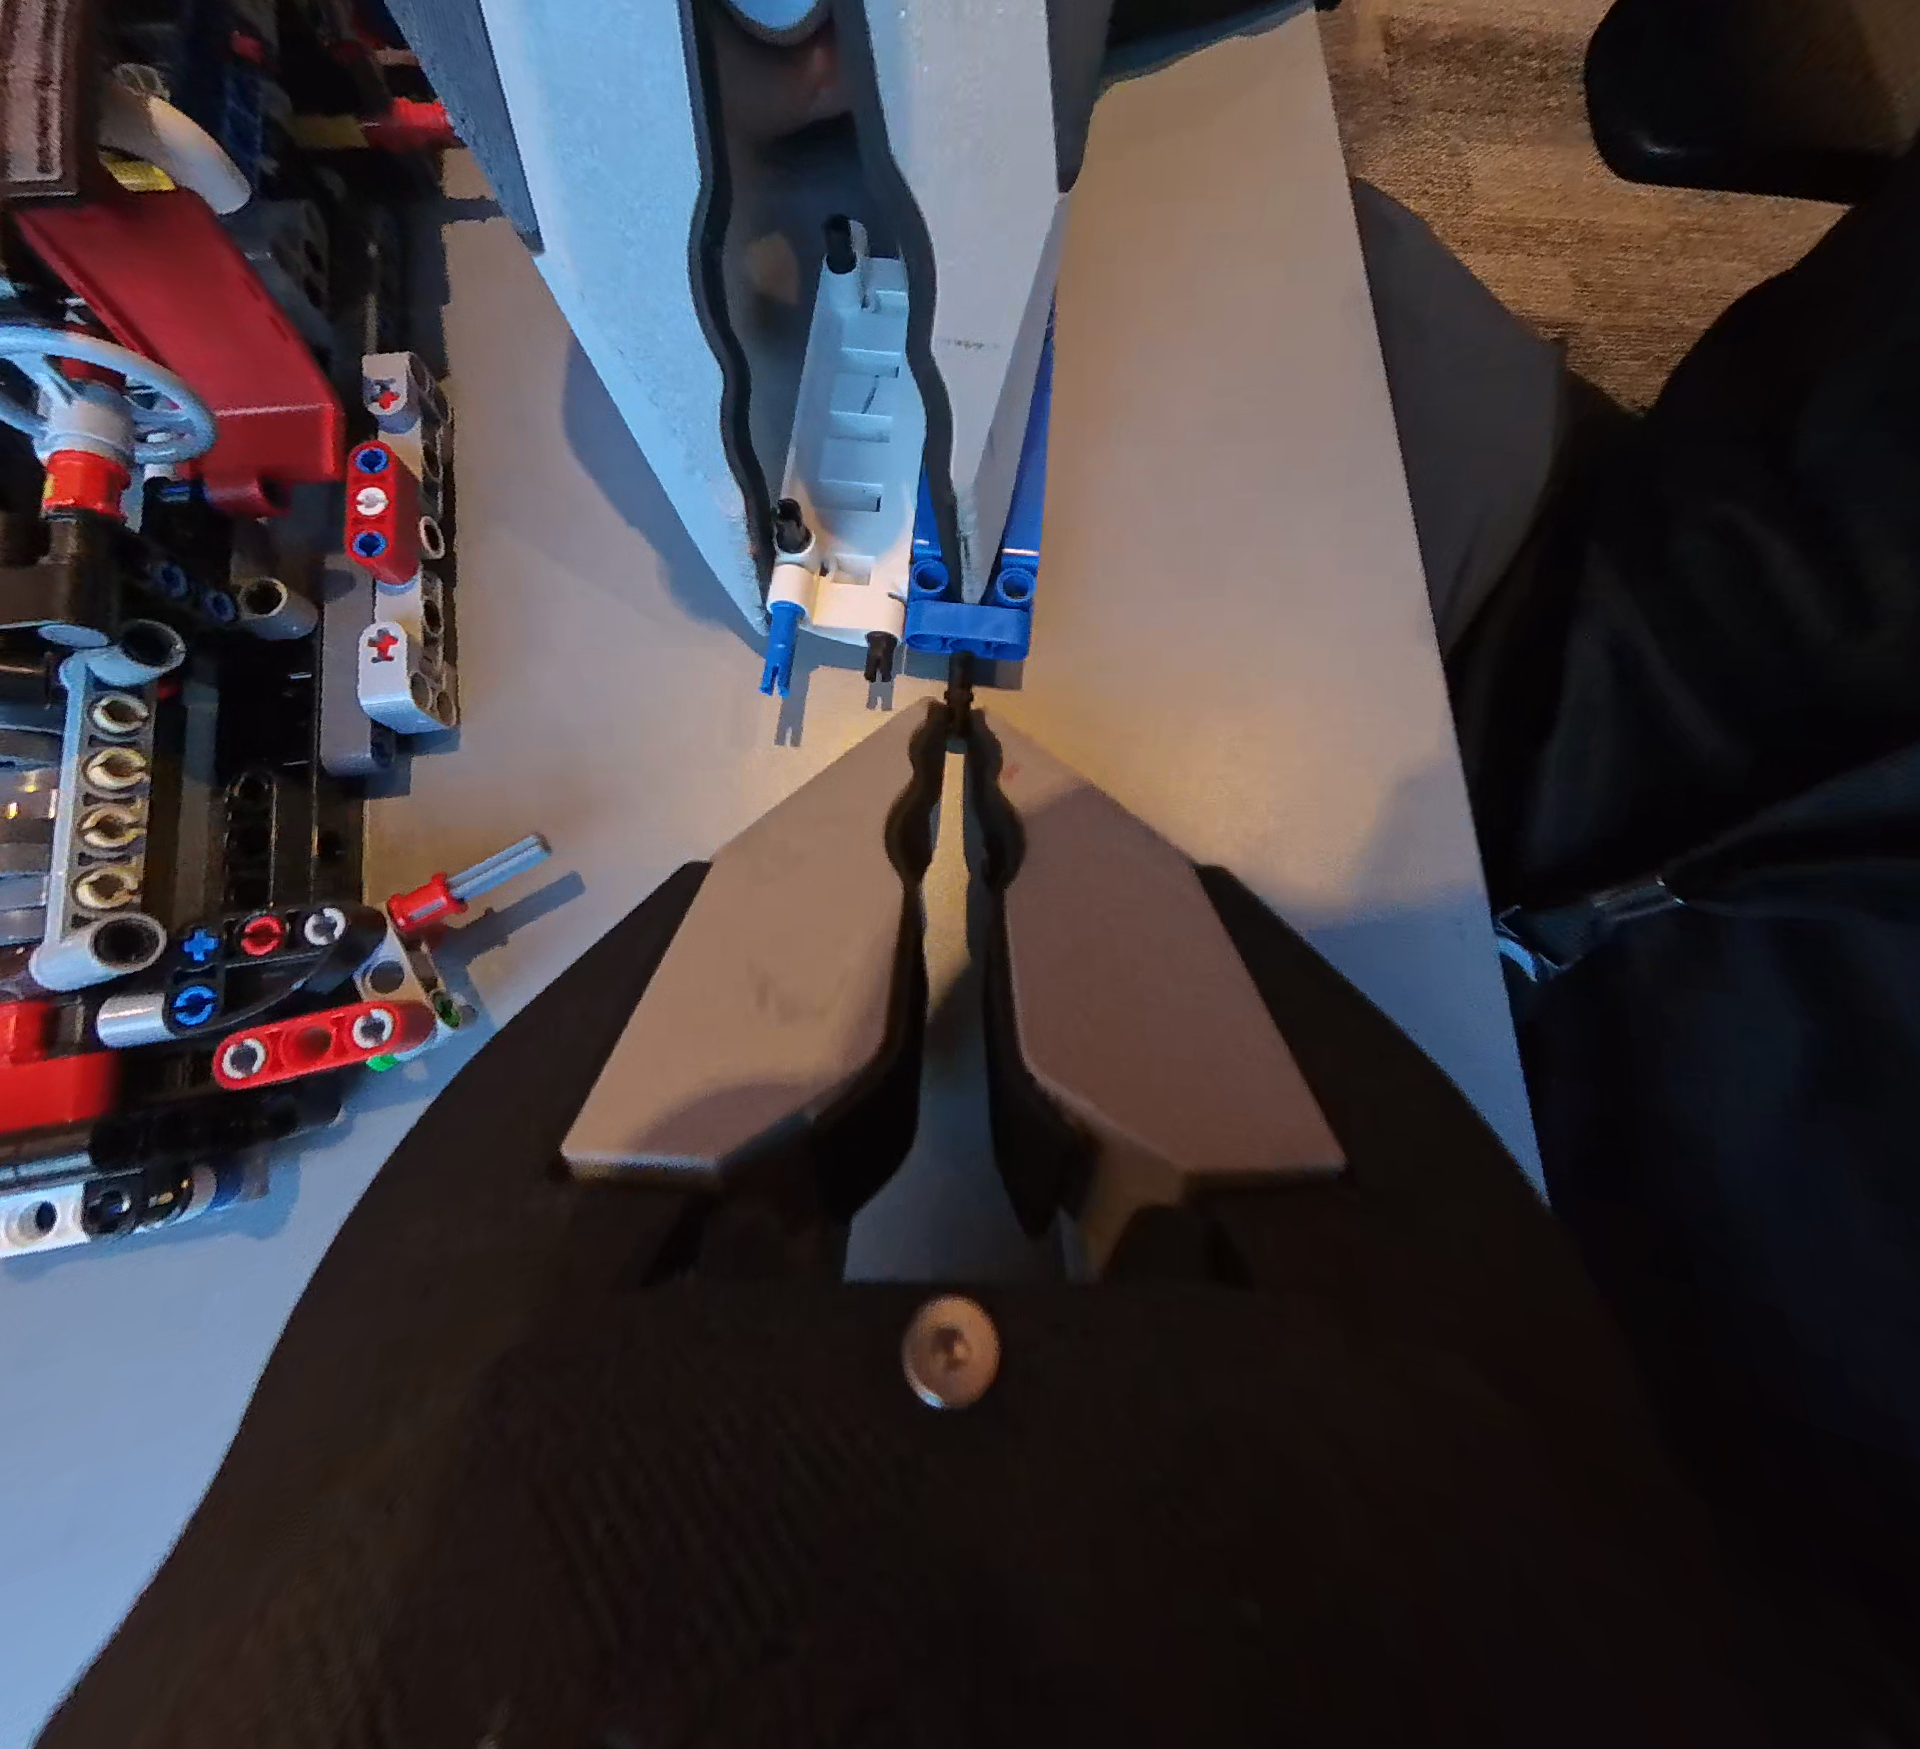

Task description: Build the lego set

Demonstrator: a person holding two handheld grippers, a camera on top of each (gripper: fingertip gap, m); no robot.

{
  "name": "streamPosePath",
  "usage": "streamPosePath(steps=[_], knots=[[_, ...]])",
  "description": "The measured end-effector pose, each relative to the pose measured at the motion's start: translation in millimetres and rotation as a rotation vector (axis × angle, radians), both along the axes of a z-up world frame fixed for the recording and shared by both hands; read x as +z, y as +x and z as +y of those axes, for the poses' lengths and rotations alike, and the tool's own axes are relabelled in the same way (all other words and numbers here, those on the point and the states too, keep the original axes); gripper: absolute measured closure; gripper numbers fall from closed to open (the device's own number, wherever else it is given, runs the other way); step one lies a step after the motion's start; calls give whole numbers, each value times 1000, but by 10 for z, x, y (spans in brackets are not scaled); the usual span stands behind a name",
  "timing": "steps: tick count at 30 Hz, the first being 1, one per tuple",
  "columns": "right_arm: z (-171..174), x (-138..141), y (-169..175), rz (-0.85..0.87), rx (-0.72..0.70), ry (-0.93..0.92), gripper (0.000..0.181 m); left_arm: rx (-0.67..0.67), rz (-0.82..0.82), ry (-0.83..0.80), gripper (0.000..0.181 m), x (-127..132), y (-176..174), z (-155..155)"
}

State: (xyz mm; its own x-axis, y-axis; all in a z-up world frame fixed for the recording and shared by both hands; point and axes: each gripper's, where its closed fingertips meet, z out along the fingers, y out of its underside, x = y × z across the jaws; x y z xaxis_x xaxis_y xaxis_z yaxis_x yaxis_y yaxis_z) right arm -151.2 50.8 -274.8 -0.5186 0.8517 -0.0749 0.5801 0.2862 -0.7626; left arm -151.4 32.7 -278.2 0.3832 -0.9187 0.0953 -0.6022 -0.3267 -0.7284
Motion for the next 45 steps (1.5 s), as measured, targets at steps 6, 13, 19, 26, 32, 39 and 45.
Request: streamPosePath(steps=[6,13,19,26,32,39,45], knots=[[5,-36,-4,-16,0,18,150,40,-39,-31,181,34,-28,33],[-7,-40,11,-14,12,30,151,37,-3,-32,181,-17,-4,34],[-14,-37,12,-10,15,30,151,42,-1,-23,181,-15,-1,47],[-16,-40,16,-14,16,28,151,43,-5,-36,181,-16,1,49],[-7,-43,11,-18,7,29,151,76,-4,-96,181,-17,-1,50],[12,-53,-2,-38,-2,87,151,66,90,-189,181,-26,-25,59],[5,-57,-21,-51,-8,116,150,39,196,-265,180,-32,-53,54]])
